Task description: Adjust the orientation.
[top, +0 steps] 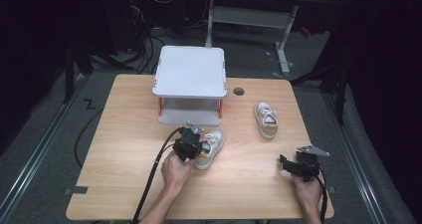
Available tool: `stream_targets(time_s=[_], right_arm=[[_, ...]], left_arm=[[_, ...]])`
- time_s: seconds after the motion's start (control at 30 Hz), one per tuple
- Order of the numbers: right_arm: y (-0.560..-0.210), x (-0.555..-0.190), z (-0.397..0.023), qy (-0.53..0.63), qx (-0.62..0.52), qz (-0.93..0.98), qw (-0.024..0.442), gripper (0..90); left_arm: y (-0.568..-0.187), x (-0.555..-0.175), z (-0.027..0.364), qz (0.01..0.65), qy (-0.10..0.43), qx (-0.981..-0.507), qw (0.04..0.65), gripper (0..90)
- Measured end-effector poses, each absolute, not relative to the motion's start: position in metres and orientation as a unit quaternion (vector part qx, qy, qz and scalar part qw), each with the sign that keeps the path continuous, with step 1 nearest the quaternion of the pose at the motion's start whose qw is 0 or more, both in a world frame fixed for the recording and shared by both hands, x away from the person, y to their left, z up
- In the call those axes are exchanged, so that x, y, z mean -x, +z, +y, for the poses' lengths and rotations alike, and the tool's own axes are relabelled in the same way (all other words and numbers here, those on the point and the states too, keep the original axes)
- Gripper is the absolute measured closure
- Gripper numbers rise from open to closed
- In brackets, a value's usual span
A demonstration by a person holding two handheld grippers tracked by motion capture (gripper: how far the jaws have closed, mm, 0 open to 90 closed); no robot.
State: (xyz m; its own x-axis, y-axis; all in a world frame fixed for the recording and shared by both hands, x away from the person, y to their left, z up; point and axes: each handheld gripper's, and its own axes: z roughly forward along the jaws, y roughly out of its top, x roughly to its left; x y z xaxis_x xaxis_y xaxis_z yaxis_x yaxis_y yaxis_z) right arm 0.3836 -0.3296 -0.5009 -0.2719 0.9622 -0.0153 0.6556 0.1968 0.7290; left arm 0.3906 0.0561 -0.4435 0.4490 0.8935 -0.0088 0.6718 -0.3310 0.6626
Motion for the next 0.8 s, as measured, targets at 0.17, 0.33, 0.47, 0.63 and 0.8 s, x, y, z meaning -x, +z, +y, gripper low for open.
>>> stream_targets(time_s=[0.17, 0.33, 0.47, 0.63, 0.8], right_arm=[[-0.501, -0.384, -0.33, 0.312, -0.55, 0.734, 0.246, 30.5], [-0.501, -0.384, -0.33, 0.312, -0.551, 0.734, 0.246, 30.5], [-0.501, -0.384, -0.33, 0.312, -0.55, 0.734, 0.246, 30.5], [-0.501, -0.384, -0.329, 0.312, -0.551, 0.734, 0.246, 30.5], [-0.501, -0.384, -0.329, 0.312, -0.551, 0.734, 0.246, 30.5]], left_arm=[[-0.443, -0.389, 0.053, 0.487, 0.143, -0.803, 0.313, 78.7], [-0.443, -0.387, 0.05, 0.479, 0.123, -0.806, 0.324, 76.8], [-0.445, -0.387, 0.052, 0.483, 0.105, -0.8, 0.339, 75.4], [-0.448, -0.386, 0.058, 0.476, 0.095, -0.798, 0.358, 72.6], [-0.443, -0.384, 0.065, 0.473, 0.104, -0.787, 0.382, 56.6]])
